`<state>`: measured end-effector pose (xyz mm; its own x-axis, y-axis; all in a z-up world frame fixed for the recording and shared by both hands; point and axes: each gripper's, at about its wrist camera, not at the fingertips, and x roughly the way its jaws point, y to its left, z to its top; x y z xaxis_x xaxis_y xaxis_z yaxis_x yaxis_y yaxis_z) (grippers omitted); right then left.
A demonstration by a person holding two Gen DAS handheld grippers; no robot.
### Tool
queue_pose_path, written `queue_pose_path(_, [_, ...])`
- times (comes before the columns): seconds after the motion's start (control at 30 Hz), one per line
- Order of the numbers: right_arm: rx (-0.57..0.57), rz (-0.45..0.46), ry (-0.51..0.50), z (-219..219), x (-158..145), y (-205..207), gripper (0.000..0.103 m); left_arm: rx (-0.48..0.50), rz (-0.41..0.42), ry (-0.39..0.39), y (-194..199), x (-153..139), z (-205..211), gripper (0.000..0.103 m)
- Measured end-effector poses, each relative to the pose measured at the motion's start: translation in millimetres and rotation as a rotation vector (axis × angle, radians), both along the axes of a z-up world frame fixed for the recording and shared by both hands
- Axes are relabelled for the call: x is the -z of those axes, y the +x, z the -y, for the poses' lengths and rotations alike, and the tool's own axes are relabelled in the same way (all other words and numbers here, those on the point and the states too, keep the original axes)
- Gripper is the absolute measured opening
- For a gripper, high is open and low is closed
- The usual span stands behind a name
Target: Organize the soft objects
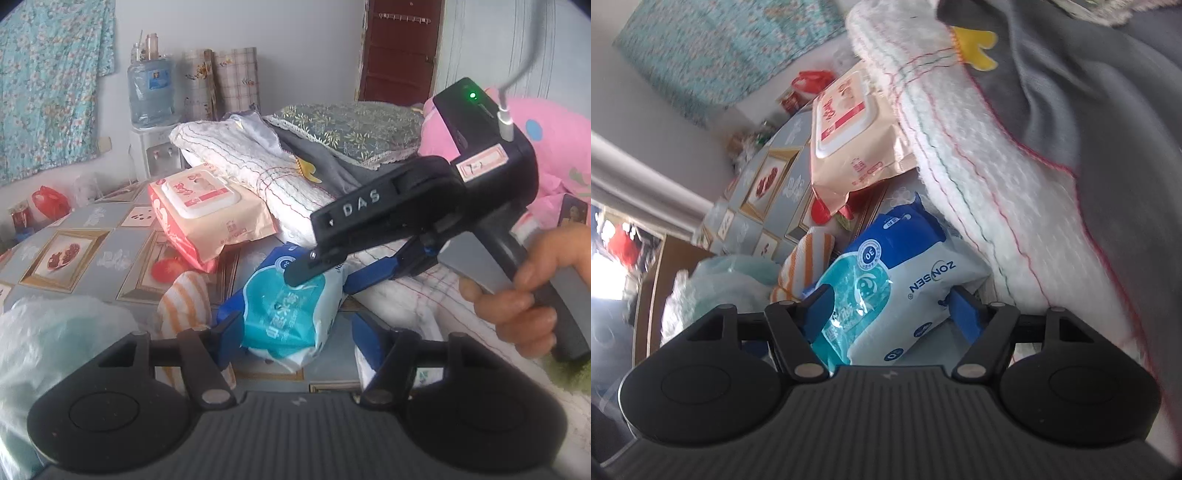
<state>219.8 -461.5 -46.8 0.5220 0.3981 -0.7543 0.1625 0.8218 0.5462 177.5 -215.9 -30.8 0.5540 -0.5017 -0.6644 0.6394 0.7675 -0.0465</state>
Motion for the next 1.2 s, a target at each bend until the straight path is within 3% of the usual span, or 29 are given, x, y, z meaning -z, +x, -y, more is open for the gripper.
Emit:
queue_pose_path(0.17, [-0.043, 0.015, 0.023, 6.4, 3.4, 10.6, 0.061, 0.007, -0.021, 0.037, 16.8, 1.8, 15.4, 0.076])
queue_pose_path(0.4, [-0.048, 0.012, 0.137, 25.4, 8.3, 12.4, 0.06, -0.009, -0.072, 0.113, 52.0, 15.1, 34.6, 0.078])
queue_pose_path(0.47, [-0.052, 0.011, 0.165, 29.8, 8.7, 12.0, 0.06, -0.008, -0.089, 0.118, 61.0, 19.1, 38.1, 0.087])
queue_pose_path(0.57, [-0.051, 0.01, 0.196, 34.6, 9.9, 11.4, 0.06, -0.011, -0.114, 0.129, 70.5, 23.2, 43.3, 0.088])
queue_pose_path(0.7, [-0.056, 0.017, 0.203, 34.2, 9.8, 9.1, 0.06, -0.018, -0.122, 0.13, 75.0, 21.8, 46.2, 0.087])
queue_pose_path(0.8, [-0.054, 0.022, 0.216, 36.5, 10.6, 6.5, 0.06, -0.022, -0.061, 0.128, 75.4, 13.8, 47.8, 0.088])
queue_pose_path(0.87, [-0.05, 0.023, 0.226, 38.5, 11.9, 6.3, 0.06, -0.008, -0.042, 0.169, 76.2, 13.8, 53.4, 0.088])
queue_pose_path(1.03, [-0.043, 0.022, 0.229, 40.1, 12.5, 6.0, 0.06, 0.016, -0.11, 0.212, 82.9, 28.6, 61.4, 0.089])
queue_pose_path(1.2, [-0.039, 0.027, 0.206, 36.9, 10.9, 3.9, 0.06, -0.007, -0.155, 0.187, 78.1, 27.6, 59.6, 0.087])
